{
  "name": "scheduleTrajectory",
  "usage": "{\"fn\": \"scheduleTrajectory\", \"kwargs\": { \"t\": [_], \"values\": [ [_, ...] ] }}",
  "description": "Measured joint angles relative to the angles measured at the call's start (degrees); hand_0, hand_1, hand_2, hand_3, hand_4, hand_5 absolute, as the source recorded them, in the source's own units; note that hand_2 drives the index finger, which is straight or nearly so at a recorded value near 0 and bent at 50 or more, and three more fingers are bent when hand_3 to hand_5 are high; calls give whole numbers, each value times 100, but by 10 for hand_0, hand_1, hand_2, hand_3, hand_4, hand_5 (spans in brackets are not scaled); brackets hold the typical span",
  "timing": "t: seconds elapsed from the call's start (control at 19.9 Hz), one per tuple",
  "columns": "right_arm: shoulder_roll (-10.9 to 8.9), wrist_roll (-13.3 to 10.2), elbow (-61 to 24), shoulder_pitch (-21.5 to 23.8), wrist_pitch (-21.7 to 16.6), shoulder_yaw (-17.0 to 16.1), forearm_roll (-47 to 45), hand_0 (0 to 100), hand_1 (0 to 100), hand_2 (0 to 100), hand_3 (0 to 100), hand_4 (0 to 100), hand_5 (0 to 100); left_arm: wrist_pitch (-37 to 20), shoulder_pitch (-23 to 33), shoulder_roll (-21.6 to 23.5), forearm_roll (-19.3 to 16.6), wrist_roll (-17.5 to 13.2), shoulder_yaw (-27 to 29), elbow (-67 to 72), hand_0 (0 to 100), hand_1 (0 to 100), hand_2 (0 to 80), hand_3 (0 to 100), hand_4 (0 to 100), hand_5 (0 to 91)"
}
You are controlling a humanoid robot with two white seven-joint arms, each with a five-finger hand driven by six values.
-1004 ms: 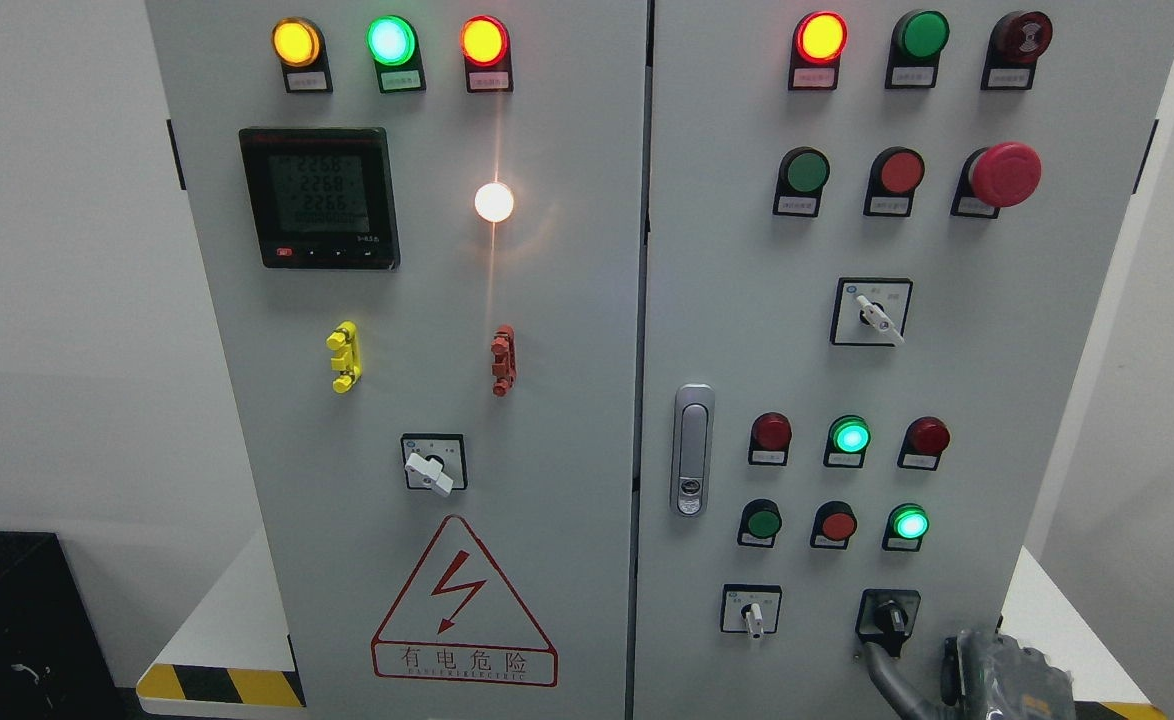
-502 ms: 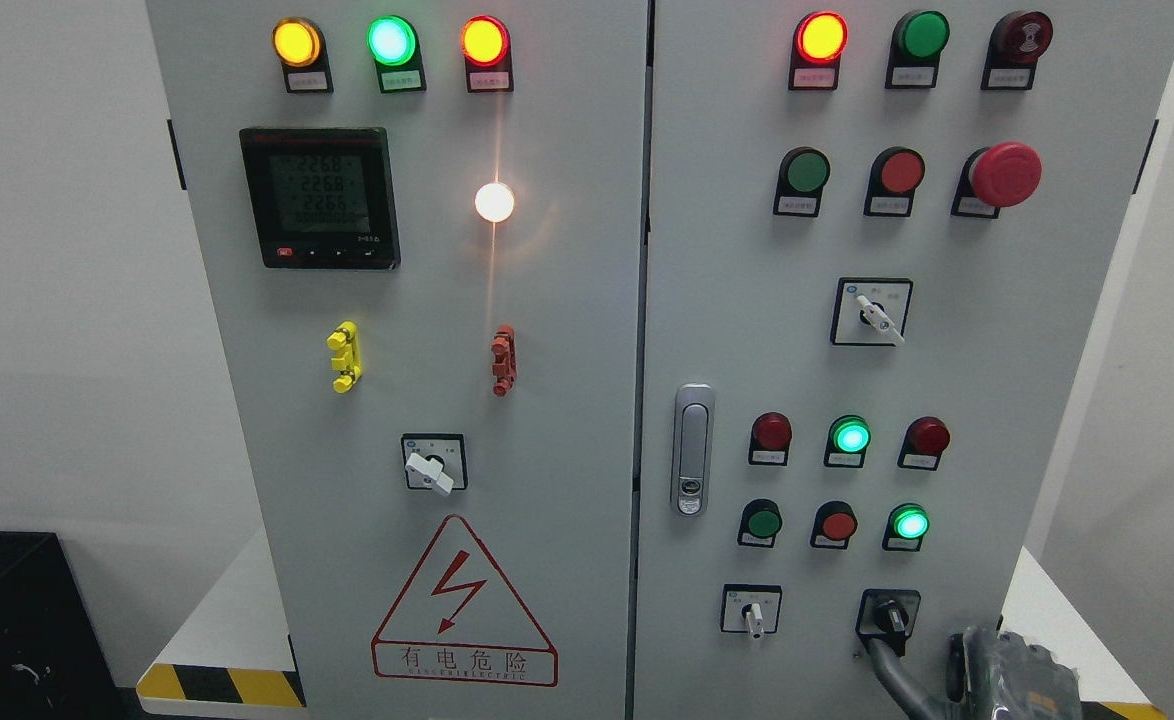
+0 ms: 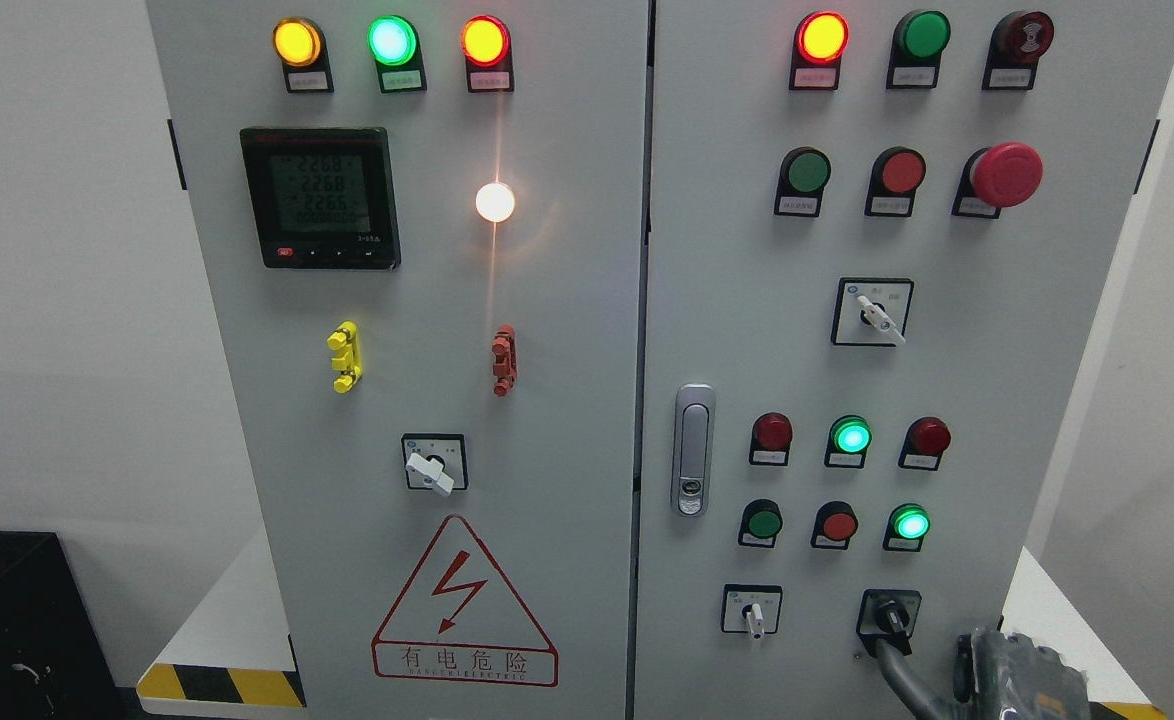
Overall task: Flip black knob to close circuit
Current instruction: 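Twist the black knob with the right hand fingers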
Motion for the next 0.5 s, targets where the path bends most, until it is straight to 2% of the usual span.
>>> {"fn": "scheduleTrajectory", "kwargs": {
  "t": [0.5],
  "values": [
    [-2, 0, 4, -8, -1, -64, -20, 0, 0, 939, 1000, 991, 1000, 0, 0, 0, 0, 0, 0, 0, 120, 556, 0, 0, 0, 0]
  ]
}}
